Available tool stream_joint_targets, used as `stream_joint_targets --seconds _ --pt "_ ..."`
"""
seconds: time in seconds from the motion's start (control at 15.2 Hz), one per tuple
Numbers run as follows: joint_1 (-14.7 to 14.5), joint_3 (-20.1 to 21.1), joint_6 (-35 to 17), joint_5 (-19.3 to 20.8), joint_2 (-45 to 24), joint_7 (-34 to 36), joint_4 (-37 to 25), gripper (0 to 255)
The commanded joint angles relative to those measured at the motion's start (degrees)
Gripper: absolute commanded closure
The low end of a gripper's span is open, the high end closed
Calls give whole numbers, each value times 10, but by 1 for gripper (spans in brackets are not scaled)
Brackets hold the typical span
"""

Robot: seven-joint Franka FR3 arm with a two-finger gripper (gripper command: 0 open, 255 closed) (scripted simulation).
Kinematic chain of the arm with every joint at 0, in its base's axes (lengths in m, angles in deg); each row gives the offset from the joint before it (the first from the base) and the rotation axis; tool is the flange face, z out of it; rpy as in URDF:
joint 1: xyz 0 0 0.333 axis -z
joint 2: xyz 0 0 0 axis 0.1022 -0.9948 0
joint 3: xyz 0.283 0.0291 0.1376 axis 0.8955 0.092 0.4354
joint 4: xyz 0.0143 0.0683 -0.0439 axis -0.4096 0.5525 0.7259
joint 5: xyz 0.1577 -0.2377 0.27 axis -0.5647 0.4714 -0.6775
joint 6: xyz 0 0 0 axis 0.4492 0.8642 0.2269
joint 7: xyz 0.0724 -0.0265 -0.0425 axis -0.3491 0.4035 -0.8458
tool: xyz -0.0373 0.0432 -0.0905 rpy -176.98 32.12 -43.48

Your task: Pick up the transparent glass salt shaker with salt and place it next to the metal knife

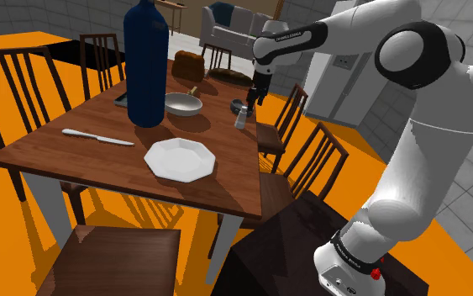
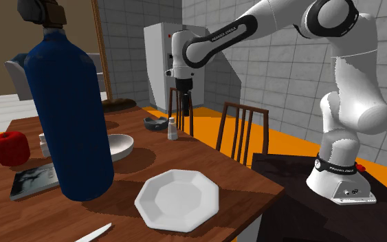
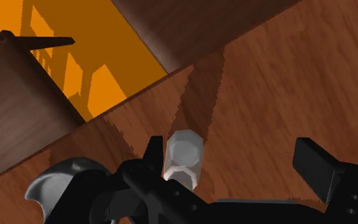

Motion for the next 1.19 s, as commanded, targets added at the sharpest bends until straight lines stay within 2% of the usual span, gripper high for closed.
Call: stream_joint_targets --seconds 0.0,0.26,0.73,1.12 --pt "5 1 5 -7 -47 -12 -59 0" --pt "16 6 14 -17 -130 -30 -163 0" --pt "19 7 -31 -20 -148 -31 -136 0" --pt "19 7 -34 -20 -149 -32 -134 0"
